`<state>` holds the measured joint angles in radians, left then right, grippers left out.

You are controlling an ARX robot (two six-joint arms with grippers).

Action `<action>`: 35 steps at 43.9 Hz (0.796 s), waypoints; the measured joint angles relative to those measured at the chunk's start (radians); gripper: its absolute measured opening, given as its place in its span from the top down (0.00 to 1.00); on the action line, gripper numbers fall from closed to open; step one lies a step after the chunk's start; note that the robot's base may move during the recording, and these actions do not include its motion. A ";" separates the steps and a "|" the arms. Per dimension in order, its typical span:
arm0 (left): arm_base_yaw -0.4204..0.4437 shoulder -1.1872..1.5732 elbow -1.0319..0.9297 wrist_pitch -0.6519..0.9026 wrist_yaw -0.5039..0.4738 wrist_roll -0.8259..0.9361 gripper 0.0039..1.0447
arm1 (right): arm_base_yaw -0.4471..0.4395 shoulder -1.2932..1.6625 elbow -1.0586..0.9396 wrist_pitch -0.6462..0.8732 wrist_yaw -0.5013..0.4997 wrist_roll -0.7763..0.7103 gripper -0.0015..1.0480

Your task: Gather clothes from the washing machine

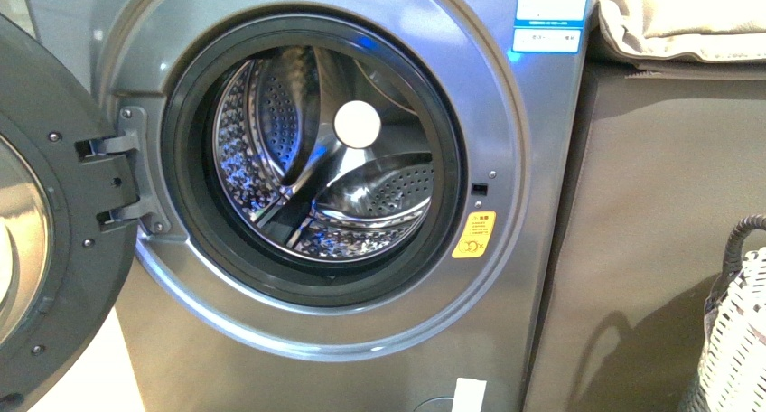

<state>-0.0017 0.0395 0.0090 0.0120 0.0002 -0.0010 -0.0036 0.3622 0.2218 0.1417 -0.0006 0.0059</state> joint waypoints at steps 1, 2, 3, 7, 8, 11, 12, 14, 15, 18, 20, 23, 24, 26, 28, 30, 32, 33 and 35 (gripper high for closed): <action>0.000 -0.017 0.000 -0.005 0.000 0.000 0.97 | 0.000 -0.006 -0.008 0.002 0.001 0.000 0.96; 0.000 -0.027 0.000 -0.005 0.000 0.000 0.97 | 0.000 -0.011 -0.016 0.002 0.000 -0.002 0.99; 0.000 -0.032 0.000 -0.006 0.000 0.000 0.97 | 0.000 -0.016 -0.024 0.003 0.000 -0.003 0.98; 0.000 -0.034 0.000 -0.011 0.000 0.000 0.97 | 0.001 -0.045 -0.063 0.007 -0.001 -0.003 0.98; 0.000 -0.035 0.000 -0.011 0.000 0.000 0.97 | 0.001 -0.053 -0.071 0.007 0.000 -0.003 0.98; 0.000 -0.035 0.000 -0.011 0.000 0.000 0.97 | 0.001 -0.082 -0.097 0.007 0.000 -0.003 0.98; 0.000 -0.035 0.000 -0.011 0.000 0.000 0.97 | 0.001 -0.091 -0.103 0.007 0.000 -0.003 0.98; 0.000 -0.035 0.000 -0.011 0.000 0.000 0.97 | 0.001 -0.101 -0.112 0.007 0.000 -0.003 0.98; 0.000 -0.035 0.000 -0.011 0.000 0.000 0.97 | 0.001 -0.106 -0.117 0.007 0.000 -0.003 0.98; 0.000 -0.035 0.000 -0.011 0.000 0.000 0.97 | 0.001 -0.121 -0.129 0.006 0.000 -0.003 0.98; 0.000 -0.035 0.000 -0.011 0.000 0.000 0.97 | 0.001 -0.132 -0.138 0.002 0.000 -0.003 0.98; 0.000 -0.035 0.000 -0.011 0.000 0.000 0.97 | 0.001 -0.145 -0.145 -0.002 0.000 -0.003 0.98; 0.000 -0.035 0.000 -0.011 0.000 0.000 0.97 | 0.001 -0.149 -0.147 -0.002 0.000 -0.003 0.98; 0.000 -0.035 0.000 -0.011 0.000 0.000 0.97 | 0.001 -0.159 -0.153 -0.006 0.000 -0.003 0.98; 0.000 -0.035 0.000 -0.011 0.000 0.000 0.97 | 0.001 -0.168 -0.157 -0.010 0.000 -0.003 0.98; 0.000 -0.035 0.000 -0.011 0.000 0.000 0.97 | 0.001 -0.206 -0.157 -0.055 0.000 -0.003 0.98; 0.000 -0.035 0.000 -0.011 0.000 0.000 0.97 | 0.001 -0.272 -0.168 -0.133 -0.001 -0.003 0.98; 0.000 -0.035 0.000 -0.011 -0.001 0.000 0.97 | 0.001 -0.288 -0.172 -0.141 -0.001 -0.003 0.98; 0.000 -0.035 0.000 -0.011 -0.001 0.000 0.97 | 0.001 -0.309 -0.173 -0.144 0.000 -0.003 0.98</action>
<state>-0.0017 0.0044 0.0090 0.0006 -0.0010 -0.0010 -0.0025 0.0536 0.0490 -0.0021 -0.0010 0.0029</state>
